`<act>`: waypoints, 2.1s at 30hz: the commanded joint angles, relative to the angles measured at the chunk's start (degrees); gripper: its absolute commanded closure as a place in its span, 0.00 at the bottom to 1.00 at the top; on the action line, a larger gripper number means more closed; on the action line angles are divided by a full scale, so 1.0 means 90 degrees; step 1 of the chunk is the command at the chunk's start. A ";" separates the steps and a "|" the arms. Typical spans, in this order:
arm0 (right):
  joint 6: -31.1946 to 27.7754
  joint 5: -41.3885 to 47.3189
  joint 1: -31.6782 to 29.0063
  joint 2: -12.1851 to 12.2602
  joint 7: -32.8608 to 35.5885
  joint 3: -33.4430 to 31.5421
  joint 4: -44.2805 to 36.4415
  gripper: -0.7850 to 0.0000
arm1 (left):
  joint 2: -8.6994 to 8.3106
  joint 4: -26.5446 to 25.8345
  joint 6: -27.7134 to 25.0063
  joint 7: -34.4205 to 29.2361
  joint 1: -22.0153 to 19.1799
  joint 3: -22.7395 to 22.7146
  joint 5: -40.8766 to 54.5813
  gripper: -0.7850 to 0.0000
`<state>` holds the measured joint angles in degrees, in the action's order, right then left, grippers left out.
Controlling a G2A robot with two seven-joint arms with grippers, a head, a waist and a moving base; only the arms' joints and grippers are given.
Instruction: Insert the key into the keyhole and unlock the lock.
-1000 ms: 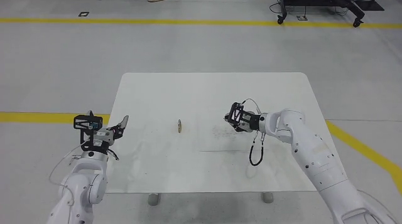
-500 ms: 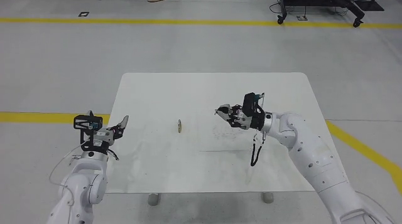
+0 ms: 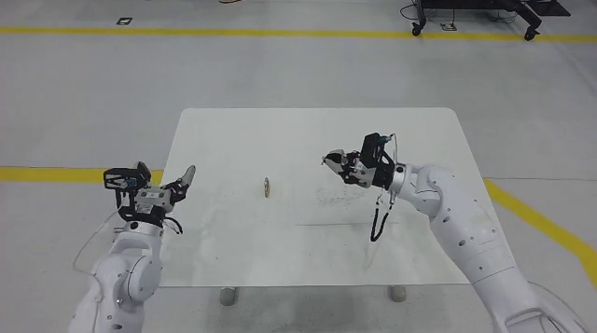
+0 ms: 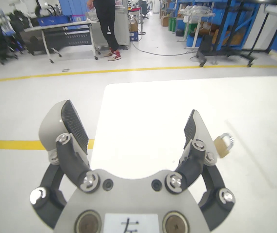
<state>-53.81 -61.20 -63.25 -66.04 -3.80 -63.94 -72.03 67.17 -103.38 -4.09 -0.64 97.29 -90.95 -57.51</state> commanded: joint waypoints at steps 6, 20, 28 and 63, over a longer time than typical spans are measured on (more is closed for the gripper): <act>-0.0100 0.1663 0.0092 -0.0282 -0.0685 0.0609 0.0511 1.00 | 0.0181 0.0810 -0.0660 -0.1699 -0.1113 0.0474 0.5622 0.00; 0.0002 0.2090 0.0422 -0.0414 -0.0827 0.0743 0.0819 1.00 | 0.0186 0.1534 -0.0619 -0.3318 -0.2028 0.0634 0.7158 0.00; -0.0127 0.4003 0.0281 -0.0561 -0.0262 0.1110 0.0775 1.00 | 0.0342 0.2598 -0.2237 -0.4505 -0.2376 0.1236 0.9537 0.00; 0.0216 0.7065 0.0592 -0.0792 0.2722 0.1649 0.1061 1.00 | 0.0345 0.2785 -0.3732 -0.5230 -0.2773 0.2086 0.7837 0.55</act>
<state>-51.89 2.04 -57.97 -73.10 20.25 -49.20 -62.58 70.27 -78.04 -37.53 -48.23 72.20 -72.43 13.57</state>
